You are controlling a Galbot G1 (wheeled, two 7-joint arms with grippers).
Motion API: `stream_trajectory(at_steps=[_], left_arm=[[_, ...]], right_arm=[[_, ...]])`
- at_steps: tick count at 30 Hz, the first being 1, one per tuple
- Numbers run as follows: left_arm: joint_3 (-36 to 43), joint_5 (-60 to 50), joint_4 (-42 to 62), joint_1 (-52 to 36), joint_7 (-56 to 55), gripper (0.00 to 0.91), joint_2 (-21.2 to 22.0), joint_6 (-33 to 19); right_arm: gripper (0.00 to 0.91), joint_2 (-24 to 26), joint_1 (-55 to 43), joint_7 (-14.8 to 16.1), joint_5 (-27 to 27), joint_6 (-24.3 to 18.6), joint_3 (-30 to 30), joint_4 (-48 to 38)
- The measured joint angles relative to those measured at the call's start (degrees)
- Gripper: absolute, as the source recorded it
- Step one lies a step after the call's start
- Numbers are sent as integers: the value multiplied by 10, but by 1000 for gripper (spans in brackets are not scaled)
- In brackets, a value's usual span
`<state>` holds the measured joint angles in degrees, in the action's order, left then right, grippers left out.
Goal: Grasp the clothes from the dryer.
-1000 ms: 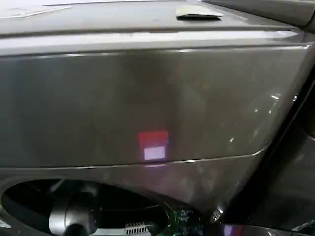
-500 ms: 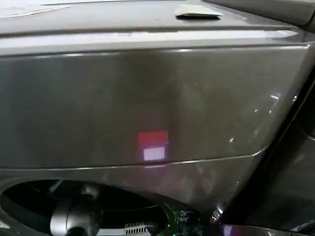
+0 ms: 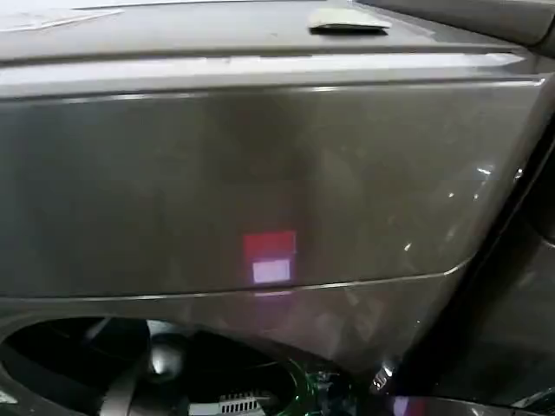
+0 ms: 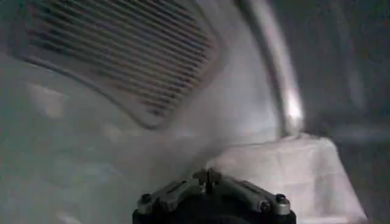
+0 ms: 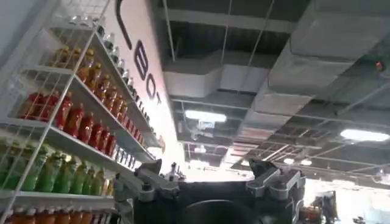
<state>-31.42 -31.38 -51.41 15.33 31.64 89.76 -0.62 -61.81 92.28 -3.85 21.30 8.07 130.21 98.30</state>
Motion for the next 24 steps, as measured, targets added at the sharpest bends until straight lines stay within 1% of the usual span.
stream_trajectory(at_steps=[7, 13, 19, 24], left_arm=[[3, 93, -112, 62, -144, 0, 18, 50], [4, 157, -194, 114, -231, 0, 25, 84], [7, 201, -260, 157, -285, 0, 24, 108], [8, 222, -293, 178, -310, 0, 24, 119]], right_arm=[[907, -1, -4, -1, 0, -8, -7, 3], [907, -2, -6, -1, 1, -12, -10, 6], [907, -2, -7, -3, 3, -14, -10, 8], [907, -2, -6, -3, 5, -15, -8, 8]])
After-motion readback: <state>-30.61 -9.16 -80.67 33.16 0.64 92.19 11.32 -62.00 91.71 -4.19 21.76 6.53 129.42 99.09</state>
